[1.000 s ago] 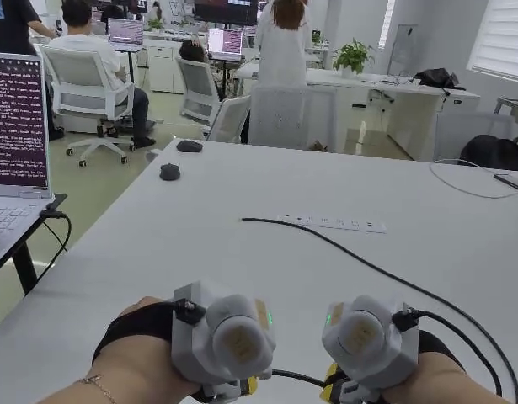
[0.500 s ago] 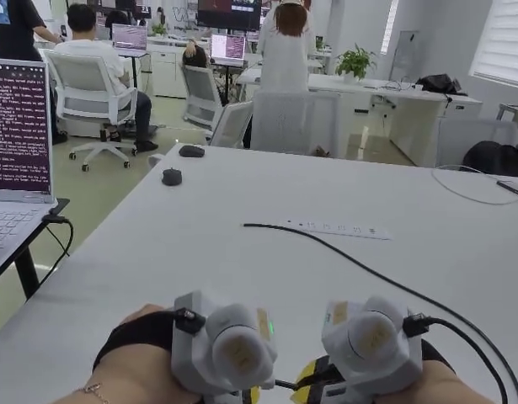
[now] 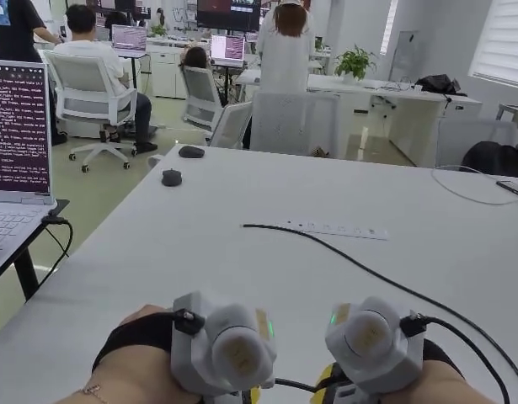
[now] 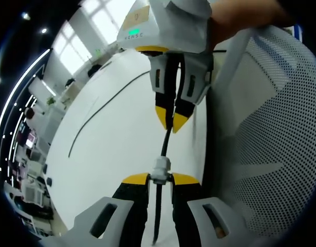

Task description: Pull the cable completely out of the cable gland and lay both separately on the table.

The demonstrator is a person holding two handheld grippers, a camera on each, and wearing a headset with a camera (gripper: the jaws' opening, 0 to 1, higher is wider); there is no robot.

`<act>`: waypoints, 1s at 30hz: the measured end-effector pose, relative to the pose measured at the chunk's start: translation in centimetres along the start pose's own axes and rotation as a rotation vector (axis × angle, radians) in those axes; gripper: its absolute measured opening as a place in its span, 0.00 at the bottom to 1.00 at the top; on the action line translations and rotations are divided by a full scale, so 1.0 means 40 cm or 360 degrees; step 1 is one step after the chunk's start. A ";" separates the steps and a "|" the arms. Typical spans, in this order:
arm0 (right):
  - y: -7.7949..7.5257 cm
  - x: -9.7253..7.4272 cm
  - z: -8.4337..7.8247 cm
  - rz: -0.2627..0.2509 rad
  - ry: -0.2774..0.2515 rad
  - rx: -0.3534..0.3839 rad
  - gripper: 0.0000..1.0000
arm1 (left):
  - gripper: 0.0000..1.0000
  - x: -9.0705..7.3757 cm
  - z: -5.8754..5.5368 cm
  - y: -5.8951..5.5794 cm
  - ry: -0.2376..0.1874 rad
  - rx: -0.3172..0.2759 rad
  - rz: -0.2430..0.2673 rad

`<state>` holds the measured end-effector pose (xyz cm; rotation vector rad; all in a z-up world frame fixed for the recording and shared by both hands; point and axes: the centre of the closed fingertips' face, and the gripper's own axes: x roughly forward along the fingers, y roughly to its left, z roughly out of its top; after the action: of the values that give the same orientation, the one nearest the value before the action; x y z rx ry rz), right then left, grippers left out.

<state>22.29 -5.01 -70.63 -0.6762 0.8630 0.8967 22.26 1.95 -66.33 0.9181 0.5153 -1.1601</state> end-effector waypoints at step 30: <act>-0.005 0.000 -0.023 -0.0041 0.0082 -0.0064 0.05 | 0.16 -0.002 0.006 0.004 -0.0017 -0.0022 0.0017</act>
<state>22.14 -5.85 -71.04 -0.7463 0.8821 0.8783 22.35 1.80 -66.10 0.9014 0.5086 -1.1496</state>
